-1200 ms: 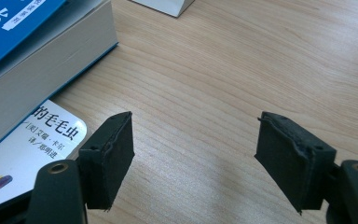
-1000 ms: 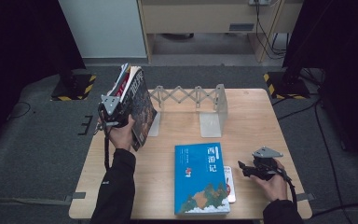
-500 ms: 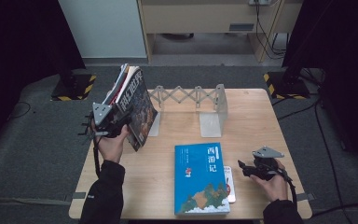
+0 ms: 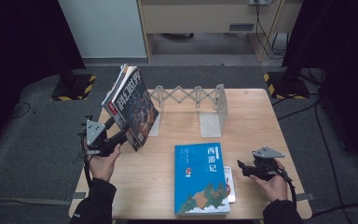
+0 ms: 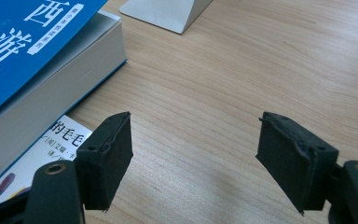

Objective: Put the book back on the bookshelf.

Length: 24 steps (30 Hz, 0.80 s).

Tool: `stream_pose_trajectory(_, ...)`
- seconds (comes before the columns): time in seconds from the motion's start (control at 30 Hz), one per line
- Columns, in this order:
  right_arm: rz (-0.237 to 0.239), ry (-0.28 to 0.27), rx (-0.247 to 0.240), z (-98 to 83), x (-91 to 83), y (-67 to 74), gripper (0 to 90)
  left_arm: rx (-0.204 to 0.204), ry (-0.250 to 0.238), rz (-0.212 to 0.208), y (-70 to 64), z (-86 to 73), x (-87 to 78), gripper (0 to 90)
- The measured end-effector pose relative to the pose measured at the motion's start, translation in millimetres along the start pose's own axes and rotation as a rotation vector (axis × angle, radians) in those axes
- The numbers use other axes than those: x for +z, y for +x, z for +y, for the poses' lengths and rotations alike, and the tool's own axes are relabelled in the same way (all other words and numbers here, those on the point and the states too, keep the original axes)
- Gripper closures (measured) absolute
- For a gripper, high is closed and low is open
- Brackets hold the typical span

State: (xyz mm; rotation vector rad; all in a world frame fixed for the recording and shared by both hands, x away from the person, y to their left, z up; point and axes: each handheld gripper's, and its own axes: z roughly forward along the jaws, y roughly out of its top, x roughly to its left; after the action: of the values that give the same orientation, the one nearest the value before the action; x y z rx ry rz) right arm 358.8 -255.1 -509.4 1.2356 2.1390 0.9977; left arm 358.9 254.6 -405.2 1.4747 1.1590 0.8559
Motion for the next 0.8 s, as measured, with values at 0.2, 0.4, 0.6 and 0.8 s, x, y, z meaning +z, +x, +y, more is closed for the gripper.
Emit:
stream_pose_trajectory(0.2,0.009,-0.014,0.009,1.0,-2.0,1.9,26.6,0.011,0.055,-0.018,-4.4,-18.8,-0.3,33.1)
stream_pose_trajectory(0.4,0.030,-0.048,0.015,3.9,-6.2,6.0,26.7,-0.004,0.109,-0.066,-13.5,-42.7,1.6,29.1)
stream_pose_trajectory(0.6,0.053,-0.068,0.039,6.2,-8.1,10.8,27.1,-0.005,0.211,-0.147,-25.1,-64.5,14.7,26.2)
stream_pose_trajectory(0.8,0.074,-0.088,0.056,7.7,-7.6,17.1,27.1,0.036,0.261,-0.206,-39.6,-75.5,22.2,25.4)
